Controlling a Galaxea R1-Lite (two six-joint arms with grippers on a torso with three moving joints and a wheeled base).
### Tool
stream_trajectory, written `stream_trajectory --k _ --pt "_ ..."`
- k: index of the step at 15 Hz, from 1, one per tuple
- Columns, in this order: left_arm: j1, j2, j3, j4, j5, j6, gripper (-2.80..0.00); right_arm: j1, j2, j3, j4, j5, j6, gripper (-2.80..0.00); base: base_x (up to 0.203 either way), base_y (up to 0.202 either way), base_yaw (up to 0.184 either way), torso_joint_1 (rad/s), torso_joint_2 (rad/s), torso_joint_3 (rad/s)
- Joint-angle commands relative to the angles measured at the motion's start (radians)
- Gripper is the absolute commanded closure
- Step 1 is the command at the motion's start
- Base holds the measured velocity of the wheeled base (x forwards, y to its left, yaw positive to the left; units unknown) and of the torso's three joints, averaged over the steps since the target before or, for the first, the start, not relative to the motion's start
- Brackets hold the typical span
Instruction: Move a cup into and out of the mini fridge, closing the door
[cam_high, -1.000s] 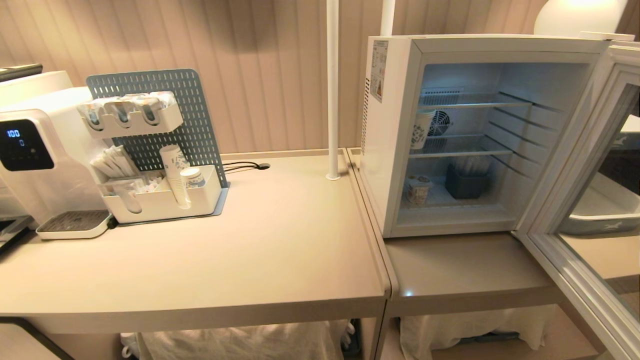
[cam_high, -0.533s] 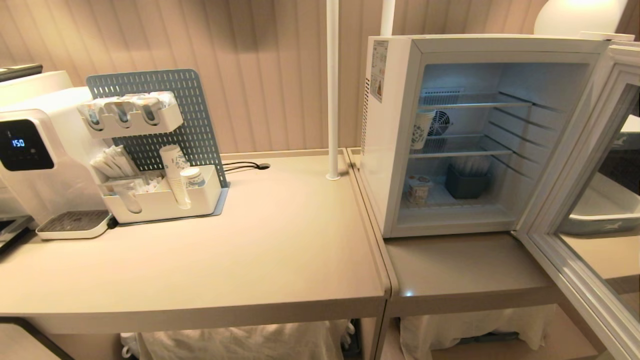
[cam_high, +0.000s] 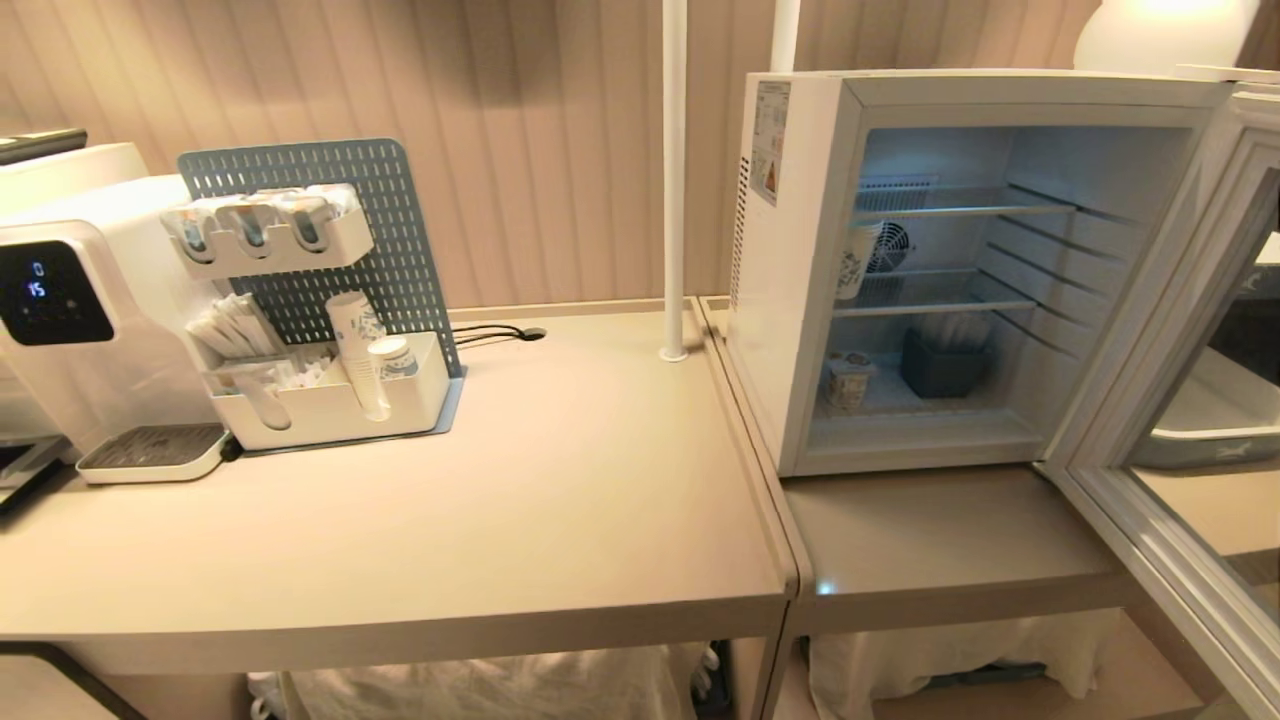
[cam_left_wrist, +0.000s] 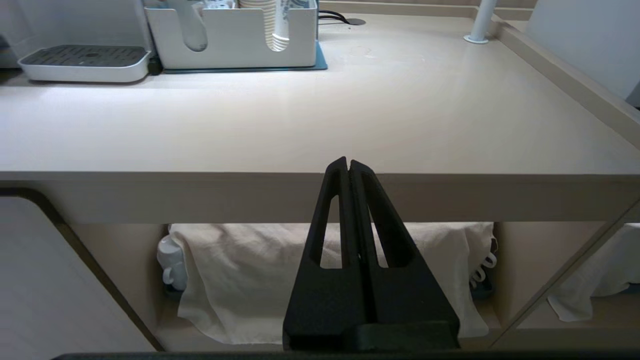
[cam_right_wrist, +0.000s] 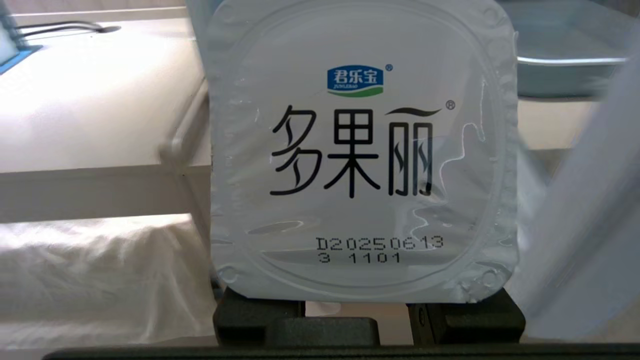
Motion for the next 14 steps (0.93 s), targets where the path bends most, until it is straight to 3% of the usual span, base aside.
stream_trajectory --k 1,14 --pt "0.0 0.002 0.003 -0.001 0.001 0.0 0.0 0.0 0.002 0.0 0.0 0.0 -0.001 0.0 0.001 0.177 -0.005 0.002 0.0 0.005" --pt "0.0 0.002 0.003 0.0 0.001 -0.001 0.0 0.0 0.003 -0.002 0.005 0.003 -0.001 0.0 0.0 0.191 0.0 0.003 0.0 0.002"
